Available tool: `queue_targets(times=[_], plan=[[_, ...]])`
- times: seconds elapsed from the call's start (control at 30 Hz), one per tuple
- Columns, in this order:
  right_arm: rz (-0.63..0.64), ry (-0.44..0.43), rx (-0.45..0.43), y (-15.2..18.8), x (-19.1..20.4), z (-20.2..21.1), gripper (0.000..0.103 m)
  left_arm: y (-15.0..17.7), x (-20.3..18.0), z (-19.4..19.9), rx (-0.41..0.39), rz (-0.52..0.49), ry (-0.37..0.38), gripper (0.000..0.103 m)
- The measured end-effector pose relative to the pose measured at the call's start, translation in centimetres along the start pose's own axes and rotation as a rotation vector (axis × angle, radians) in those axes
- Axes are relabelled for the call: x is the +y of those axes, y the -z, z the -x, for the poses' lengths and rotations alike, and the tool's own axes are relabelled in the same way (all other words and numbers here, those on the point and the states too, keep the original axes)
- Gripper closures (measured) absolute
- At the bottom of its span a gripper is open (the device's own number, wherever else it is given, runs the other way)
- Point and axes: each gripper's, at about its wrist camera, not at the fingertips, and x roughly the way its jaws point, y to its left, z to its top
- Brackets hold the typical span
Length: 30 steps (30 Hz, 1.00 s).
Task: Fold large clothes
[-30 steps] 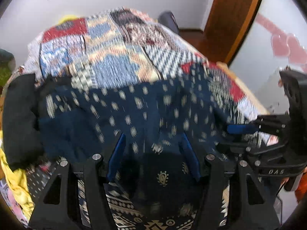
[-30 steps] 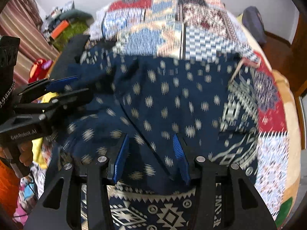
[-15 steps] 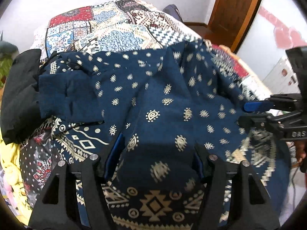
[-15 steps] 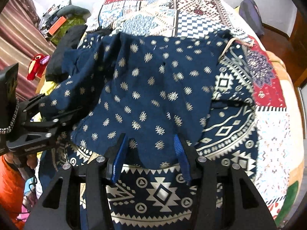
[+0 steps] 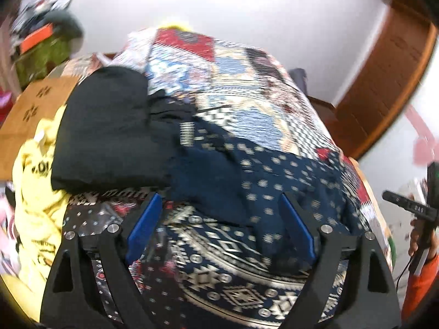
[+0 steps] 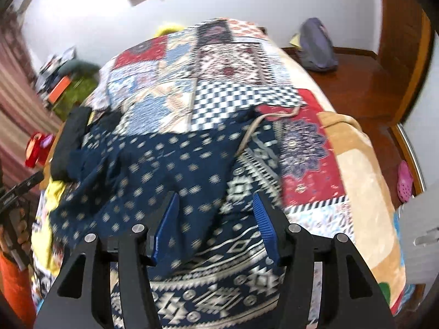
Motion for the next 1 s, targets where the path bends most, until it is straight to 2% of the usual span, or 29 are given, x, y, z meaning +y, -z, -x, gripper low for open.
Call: queue_targets(times=[0.27, 0.43, 0.53, 0.7, 0.73, 0.77, 0.8, 0.83, 0.93, 0.97, 1.0], plan=[[-0.108, 0.027, 0.085, -1.4, -3.5, -5.1, 0.051, 1.2, 4.9, -7.6, 0.166, 0.169, 0.047, 0.016], [-0.136, 0.045, 0.16, -1.7, -4.8, -8.8, 0.051, 1.3, 5.8, -10.9, 0.192, 0.232, 0.09, 0.016], [-0.132, 0.037, 0.172, -2.2, -5.1, -10.2, 0.051, 0.9, 5.5, -12.3, 0.203, 0.234, 0.119, 0.016], [-0.142, 0.004, 0.161, -3.2, -5.6, -11.9, 0.051, 0.0, 4.1, -14.2, 0.201, 0.184, 0.111, 0.016], [-0.146, -0.003, 0.149, -3.3, -5.6, -12.2, 0.048, 0.0, 3.8, -14.5, 0.204, 0.181, 0.112, 0.017], [-0.149, -0.01, 0.14, -3.4, -5.6, -12.3, 0.048, 0.0, 3.6, -14.6, 0.202, 0.179, 0.109, 0.019], [-0.153, -0.014, 0.132, -3.4, -5.5, -12.4, 0.048, 0.0, 3.2, -14.7, 0.196, 0.165, 0.098, 0.026], [-0.158, -0.015, 0.122, -3.4, -5.5, -12.4, 0.051, -0.1, 3.1, -14.6, 0.191, 0.151, 0.086, 0.029], [-0.161, -0.02, 0.111, -3.3, -5.4, -12.6, 0.072, 0.1, 1.7, -14.0, 0.164, 0.095, 0.033, 0.046], [-0.167, -0.028, 0.111, -3.3, -5.4, -12.6, 0.08, 0.0, 1.6, -13.5, 0.158, 0.085, 0.02, 0.055], [-0.172, -0.041, 0.106, -3.2, -5.5, -12.3, 0.085, 0.1, 1.4, -13.2, 0.154, 0.077, 0.014, 0.064]])
